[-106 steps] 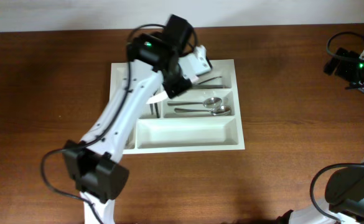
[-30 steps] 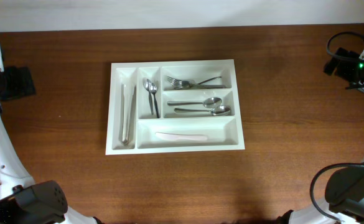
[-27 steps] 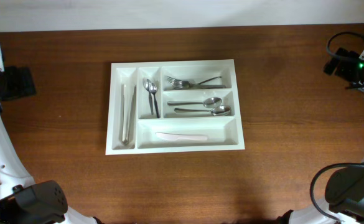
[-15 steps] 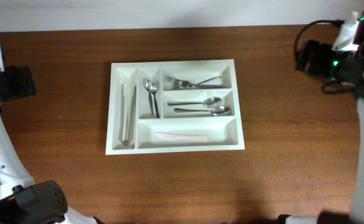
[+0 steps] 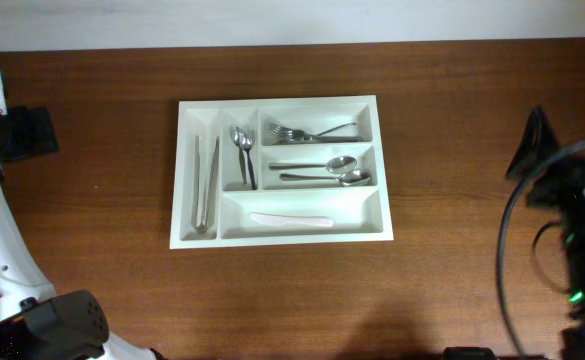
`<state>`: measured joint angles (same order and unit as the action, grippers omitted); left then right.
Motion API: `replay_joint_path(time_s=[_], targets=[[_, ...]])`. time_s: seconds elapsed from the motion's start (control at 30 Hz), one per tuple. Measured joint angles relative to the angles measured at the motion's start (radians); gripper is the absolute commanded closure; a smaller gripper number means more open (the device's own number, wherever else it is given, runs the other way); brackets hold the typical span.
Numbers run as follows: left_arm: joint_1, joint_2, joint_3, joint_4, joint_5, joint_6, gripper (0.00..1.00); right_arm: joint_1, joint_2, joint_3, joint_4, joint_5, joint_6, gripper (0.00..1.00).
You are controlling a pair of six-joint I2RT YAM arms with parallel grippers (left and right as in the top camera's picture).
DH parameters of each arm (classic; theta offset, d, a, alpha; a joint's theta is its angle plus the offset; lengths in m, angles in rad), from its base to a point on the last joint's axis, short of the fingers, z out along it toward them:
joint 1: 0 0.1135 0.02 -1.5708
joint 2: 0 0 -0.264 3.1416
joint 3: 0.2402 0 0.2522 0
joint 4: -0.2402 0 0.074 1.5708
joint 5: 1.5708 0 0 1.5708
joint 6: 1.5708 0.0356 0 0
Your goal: Pack container
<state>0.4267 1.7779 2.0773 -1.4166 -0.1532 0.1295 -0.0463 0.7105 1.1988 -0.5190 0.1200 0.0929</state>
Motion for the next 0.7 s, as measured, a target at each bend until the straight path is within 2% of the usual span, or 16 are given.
replay_joint_path(time_s=[0.1, 0.2, 0.3, 0.5, 0.7], targets=[[0.000, 0.000, 0.000, 0.000, 0.000, 0.000, 0.01, 0.000, -0.191, -0.300, 0.125, -0.019, -0.003, 0.01], [0.000, 0.000, 0.000, 0.000, 0.000, 0.000, 0.01, 0.000, -0.360, -0.568, 0.169, -0.056, -0.003, 0.01], [0.000, 0.000, 0.000, 0.000, 0.000, 0.000, 0.01, 0.000, -0.460, -0.738, 0.172, -0.095, -0.003, 0.01], [0.000, 0.000, 0.000, 0.000, 0.000, 0.000, 0.01, 0.000, -0.612, -0.943, 0.176, -0.146, -0.003, 0.01], [0.000, 0.000, 0.000, 0.000, 0.000, 0.000, 0.01, 0.000, -0.690, -1.009, 0.176, -0.156, -0.004, 0.01]])
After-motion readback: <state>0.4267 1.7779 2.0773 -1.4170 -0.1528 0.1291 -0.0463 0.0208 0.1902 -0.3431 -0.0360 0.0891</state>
